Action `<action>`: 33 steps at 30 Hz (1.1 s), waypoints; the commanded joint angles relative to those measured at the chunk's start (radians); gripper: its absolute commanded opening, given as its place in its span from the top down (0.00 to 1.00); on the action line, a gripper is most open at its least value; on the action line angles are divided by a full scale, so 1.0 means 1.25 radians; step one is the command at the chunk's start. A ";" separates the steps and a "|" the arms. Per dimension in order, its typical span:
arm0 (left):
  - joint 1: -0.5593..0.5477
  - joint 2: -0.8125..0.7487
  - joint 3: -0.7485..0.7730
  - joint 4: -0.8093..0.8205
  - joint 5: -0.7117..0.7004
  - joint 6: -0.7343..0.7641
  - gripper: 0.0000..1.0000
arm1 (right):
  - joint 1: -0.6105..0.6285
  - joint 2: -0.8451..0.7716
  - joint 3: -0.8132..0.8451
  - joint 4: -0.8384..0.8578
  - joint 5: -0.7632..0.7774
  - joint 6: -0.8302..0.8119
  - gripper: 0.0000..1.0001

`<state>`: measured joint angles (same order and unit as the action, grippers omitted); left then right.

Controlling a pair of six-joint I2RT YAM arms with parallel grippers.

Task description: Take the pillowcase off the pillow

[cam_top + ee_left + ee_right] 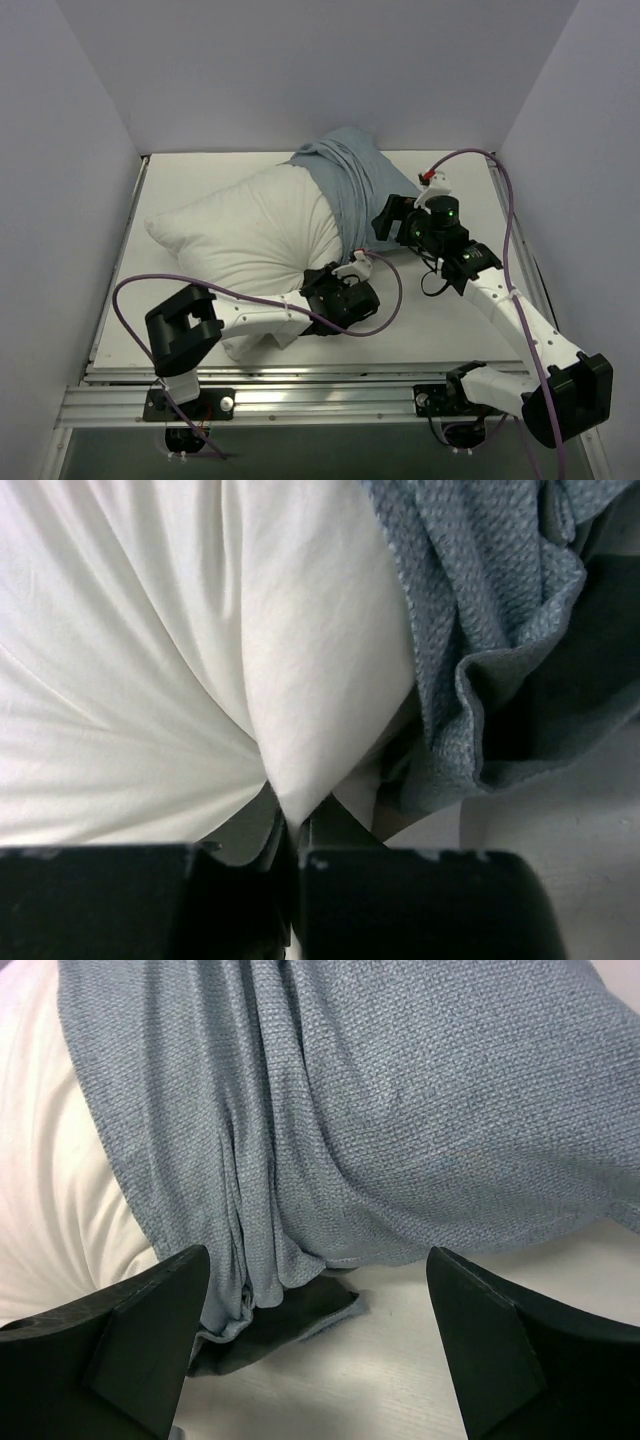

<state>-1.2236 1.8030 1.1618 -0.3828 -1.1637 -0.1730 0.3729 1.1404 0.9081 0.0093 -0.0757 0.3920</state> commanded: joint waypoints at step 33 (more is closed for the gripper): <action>0.120 -0.513 0.131 -0.098 0.442 -0.089 0.98 | 0.370 0.083 0.060 0.086 0.058 -0.163 0.40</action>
<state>-1.0710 1.2407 1.2934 -0.6712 -0.6270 -0.2302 0.8268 1.2079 0.9520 0.0658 -0.0906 0.1776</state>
